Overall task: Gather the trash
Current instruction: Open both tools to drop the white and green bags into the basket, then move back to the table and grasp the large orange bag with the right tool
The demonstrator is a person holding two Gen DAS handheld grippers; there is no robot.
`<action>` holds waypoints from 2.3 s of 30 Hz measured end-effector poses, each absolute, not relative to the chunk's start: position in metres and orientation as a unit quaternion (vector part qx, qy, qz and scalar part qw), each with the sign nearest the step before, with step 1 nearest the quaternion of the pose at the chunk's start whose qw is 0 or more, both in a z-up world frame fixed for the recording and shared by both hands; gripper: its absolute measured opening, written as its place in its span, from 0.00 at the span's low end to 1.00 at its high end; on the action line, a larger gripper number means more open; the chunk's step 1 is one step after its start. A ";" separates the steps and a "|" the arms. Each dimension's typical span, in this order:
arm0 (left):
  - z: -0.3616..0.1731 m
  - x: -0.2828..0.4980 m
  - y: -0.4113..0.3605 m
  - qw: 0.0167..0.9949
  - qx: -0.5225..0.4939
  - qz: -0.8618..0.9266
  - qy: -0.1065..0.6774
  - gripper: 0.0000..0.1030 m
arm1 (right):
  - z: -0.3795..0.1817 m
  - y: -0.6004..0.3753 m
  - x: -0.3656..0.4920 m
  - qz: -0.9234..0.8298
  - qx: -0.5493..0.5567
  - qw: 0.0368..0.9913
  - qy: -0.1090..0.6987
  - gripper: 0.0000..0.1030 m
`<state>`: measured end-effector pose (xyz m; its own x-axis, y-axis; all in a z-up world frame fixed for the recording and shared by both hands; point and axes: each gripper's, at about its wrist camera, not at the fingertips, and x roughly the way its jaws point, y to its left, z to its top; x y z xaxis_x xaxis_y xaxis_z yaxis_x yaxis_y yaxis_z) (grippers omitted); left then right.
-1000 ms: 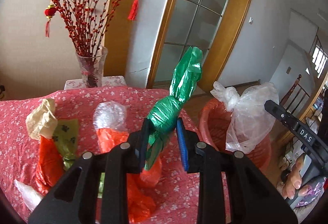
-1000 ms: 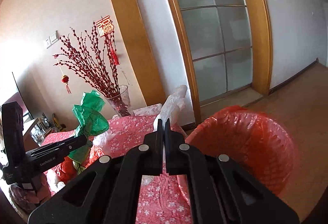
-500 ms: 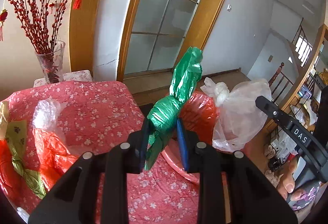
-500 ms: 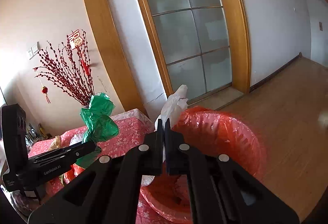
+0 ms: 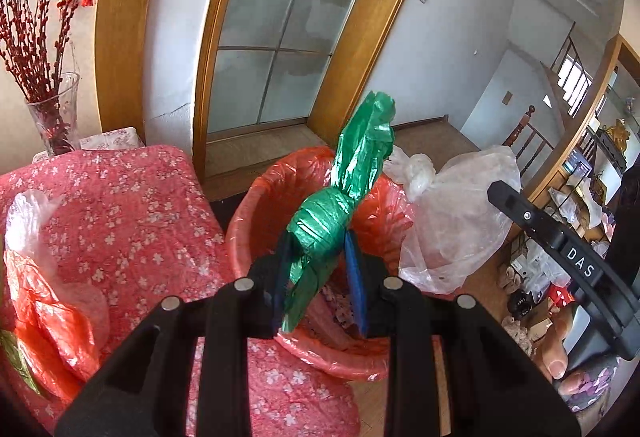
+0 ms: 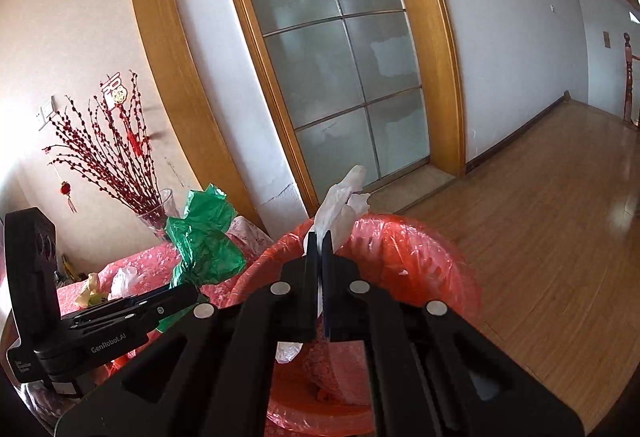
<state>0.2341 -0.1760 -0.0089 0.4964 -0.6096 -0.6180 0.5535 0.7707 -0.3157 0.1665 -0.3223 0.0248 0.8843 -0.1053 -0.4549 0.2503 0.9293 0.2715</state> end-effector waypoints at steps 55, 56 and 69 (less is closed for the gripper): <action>-0.005 0.184 0.100 0.954 -0.069 -0.015 0.291 0.46 | -0.009 -0.134 0.238 0.083 0.062 0.947 0.303 0.33; -0.006 0.183 0.109 0.954 -0.072 -0.007 0.291 0.46 | -0.011 -0.123 0.240 0.095 0.059 0.945 0.308 0.33; -0.019 0.177 0.163 0.949 -0.095 0.030 0.298 0.46 | -0.054 -0.028 0.252 0.176 0.013 0.911 0.372 0.26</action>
